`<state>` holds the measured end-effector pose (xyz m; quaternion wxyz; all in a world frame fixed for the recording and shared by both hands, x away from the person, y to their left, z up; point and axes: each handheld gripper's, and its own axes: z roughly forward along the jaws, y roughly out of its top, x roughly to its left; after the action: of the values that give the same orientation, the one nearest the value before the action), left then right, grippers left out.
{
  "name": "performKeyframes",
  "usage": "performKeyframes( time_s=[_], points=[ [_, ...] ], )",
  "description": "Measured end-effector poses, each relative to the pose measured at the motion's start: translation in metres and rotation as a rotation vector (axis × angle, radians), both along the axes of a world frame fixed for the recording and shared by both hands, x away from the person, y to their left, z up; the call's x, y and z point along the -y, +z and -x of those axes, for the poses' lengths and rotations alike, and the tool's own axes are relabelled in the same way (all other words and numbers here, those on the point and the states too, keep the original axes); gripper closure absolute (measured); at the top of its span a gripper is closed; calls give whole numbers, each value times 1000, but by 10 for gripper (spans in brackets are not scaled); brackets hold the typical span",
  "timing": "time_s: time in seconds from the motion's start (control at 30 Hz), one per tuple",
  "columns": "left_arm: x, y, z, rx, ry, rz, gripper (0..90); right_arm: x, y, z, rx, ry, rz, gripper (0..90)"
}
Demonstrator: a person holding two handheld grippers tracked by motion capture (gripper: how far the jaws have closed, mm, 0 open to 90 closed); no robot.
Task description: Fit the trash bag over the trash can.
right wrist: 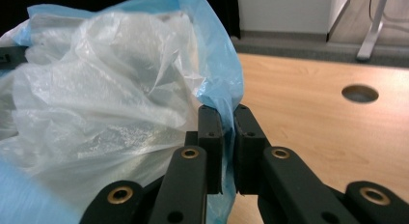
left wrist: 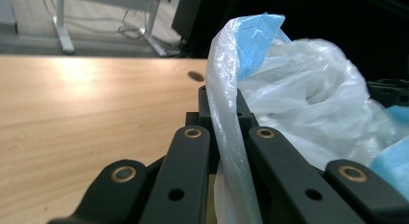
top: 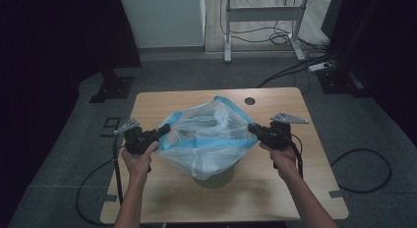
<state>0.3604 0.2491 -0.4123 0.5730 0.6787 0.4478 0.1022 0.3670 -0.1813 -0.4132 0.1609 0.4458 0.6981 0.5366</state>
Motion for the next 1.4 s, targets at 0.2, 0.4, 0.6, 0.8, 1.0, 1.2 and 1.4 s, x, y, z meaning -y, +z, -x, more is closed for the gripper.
performKeyframes(
  time_s=[0.2,0.4,0.6,0.8,1.0,1.2,1.4],
  points=[
    [2,-20,-7,-57,6,-16,889,1,-28,-10,-91,-8,-21,841],
    [7,-29,-9,-89,-5,-31,889,-1,-41,-10,-114,13,-17,845],
    [10,-35,-12,-164,-27,-58,887,-3,-44,-11,-150,41,3,862],
    [12,-40,-11,-206,-41,-61,887,0,-46,-11,-185,60,10,872],
    [12,-42,-13,-244,-64,-69,885,-1,-46,-10,-187,64,33,872],
    [9,-42,-11,-272,-75,-80,879,-1,-46,-7,-194,70,49,871],
    [5,-41,-6,-211,-92,-64,836,7,-43,0,-126,22,38,731]
  ],
)
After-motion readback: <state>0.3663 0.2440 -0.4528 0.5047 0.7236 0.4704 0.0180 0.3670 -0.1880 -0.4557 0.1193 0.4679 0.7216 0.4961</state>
